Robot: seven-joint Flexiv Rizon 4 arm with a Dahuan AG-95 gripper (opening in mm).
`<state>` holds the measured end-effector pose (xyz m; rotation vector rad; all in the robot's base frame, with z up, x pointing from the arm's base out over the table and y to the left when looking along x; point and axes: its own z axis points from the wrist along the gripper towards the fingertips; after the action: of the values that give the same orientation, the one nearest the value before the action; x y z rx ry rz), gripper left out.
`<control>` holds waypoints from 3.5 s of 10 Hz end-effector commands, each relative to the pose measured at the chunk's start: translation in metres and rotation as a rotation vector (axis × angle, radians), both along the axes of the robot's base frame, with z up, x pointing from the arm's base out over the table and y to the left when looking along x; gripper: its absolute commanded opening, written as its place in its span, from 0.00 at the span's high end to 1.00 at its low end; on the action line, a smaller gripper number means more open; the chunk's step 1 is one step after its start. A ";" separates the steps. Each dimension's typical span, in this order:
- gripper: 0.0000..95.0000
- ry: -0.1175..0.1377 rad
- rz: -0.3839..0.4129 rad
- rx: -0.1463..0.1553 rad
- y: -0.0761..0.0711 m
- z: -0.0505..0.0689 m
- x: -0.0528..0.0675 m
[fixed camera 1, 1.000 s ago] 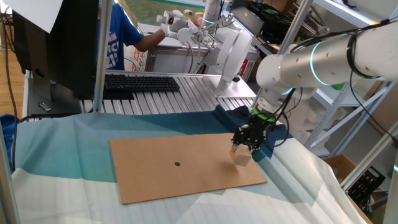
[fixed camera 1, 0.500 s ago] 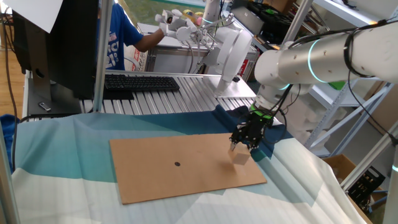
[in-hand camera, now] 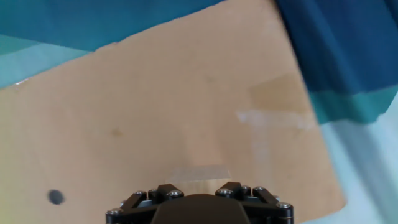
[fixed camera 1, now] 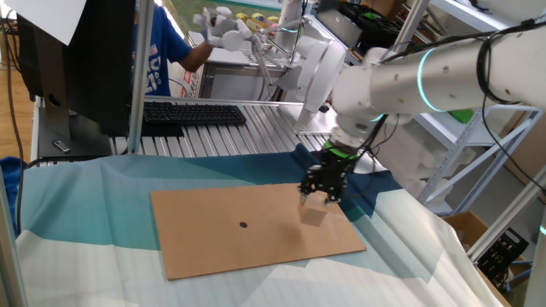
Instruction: Grab the block and place it at the designated location
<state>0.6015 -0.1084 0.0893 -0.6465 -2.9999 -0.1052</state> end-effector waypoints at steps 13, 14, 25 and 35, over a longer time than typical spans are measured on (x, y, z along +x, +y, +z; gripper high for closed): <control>1.00 0.025 -0.043 -0.015 0.051 0.000 0.040; 1.00 0.023 -0.036 -0.018 0.051 0.000 0.040; 1.00 -0.029 0.286 0.066 0.051 0.000 0.040; 1.00 0.017 0.127 0.040 0.121 0.010 0.051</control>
<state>0.6517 0.0048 0.1008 -0.4190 -3.0016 -0.1552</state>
